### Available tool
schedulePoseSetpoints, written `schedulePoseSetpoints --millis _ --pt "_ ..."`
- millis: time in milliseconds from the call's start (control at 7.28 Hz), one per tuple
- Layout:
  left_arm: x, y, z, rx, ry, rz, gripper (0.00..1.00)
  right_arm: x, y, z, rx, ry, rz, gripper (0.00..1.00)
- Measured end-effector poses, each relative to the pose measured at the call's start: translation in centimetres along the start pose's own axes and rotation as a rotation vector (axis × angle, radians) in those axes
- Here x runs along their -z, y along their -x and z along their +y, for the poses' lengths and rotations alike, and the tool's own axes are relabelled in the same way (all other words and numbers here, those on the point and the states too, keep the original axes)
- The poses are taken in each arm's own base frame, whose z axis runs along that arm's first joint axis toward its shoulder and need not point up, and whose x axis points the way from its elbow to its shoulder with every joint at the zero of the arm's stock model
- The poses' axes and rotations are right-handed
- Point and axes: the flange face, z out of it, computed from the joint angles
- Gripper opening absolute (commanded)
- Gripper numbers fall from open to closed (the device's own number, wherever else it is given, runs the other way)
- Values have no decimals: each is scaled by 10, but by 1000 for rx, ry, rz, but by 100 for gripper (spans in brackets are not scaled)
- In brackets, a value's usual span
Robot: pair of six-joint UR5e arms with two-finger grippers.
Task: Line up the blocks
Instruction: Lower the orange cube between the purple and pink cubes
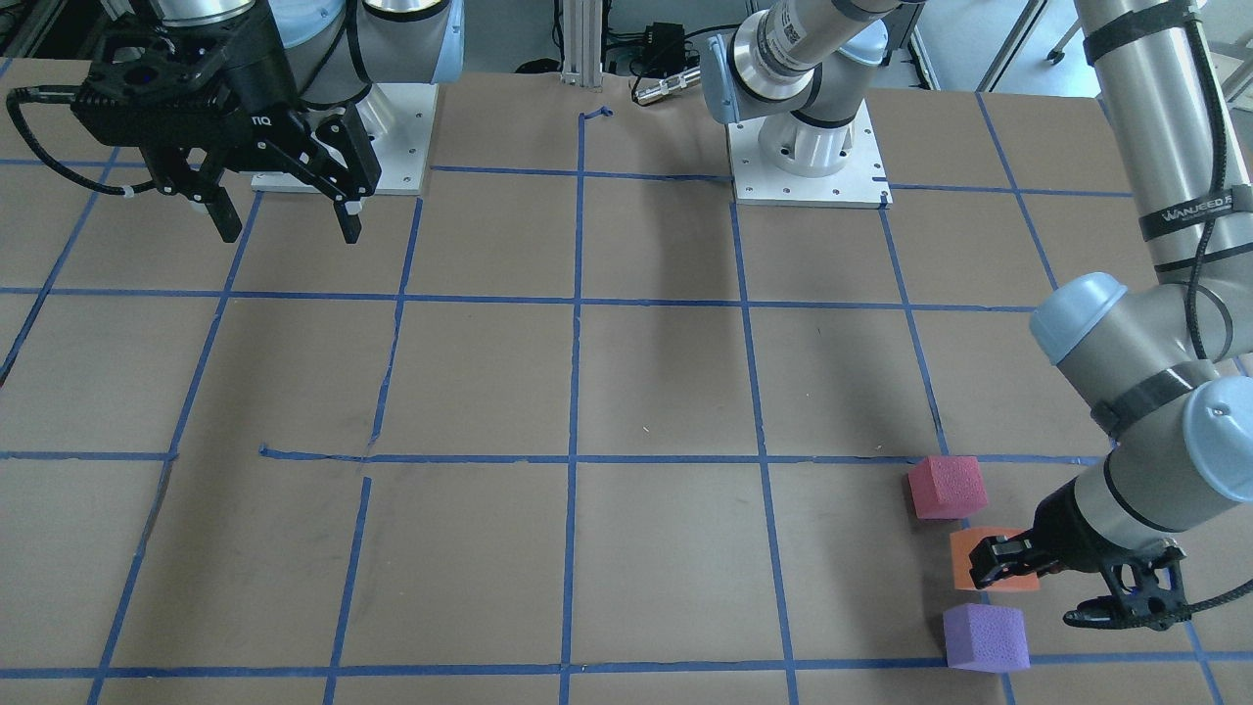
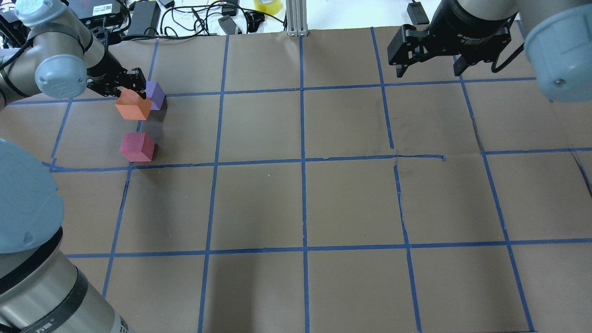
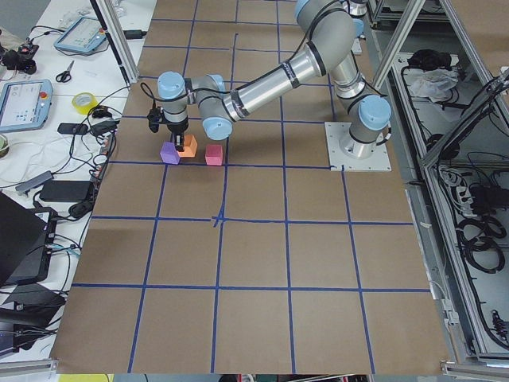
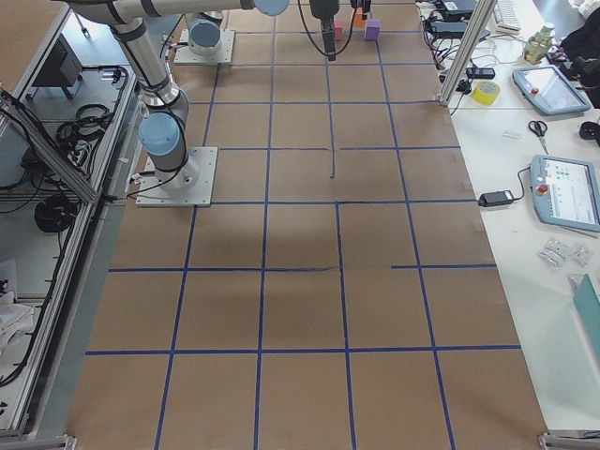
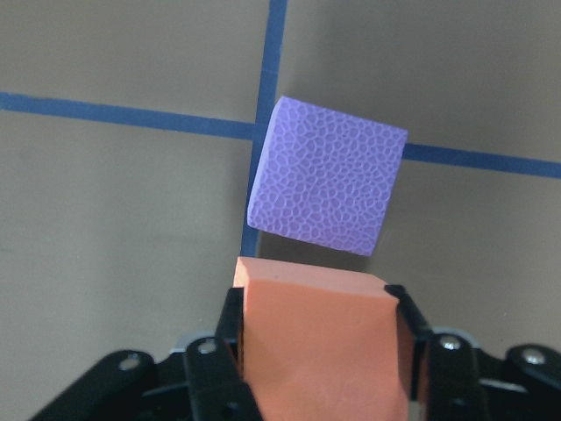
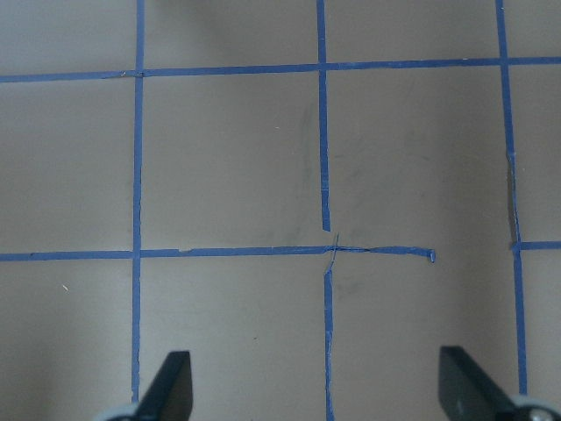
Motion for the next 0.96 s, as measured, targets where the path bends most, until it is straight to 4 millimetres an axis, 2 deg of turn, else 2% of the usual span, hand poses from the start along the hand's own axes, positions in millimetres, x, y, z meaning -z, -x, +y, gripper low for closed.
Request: schedulePoseSetpoints --millis 962 --pt "-26 -1 17 -7 11 4 39 0 0 0 -1 2 3 100"
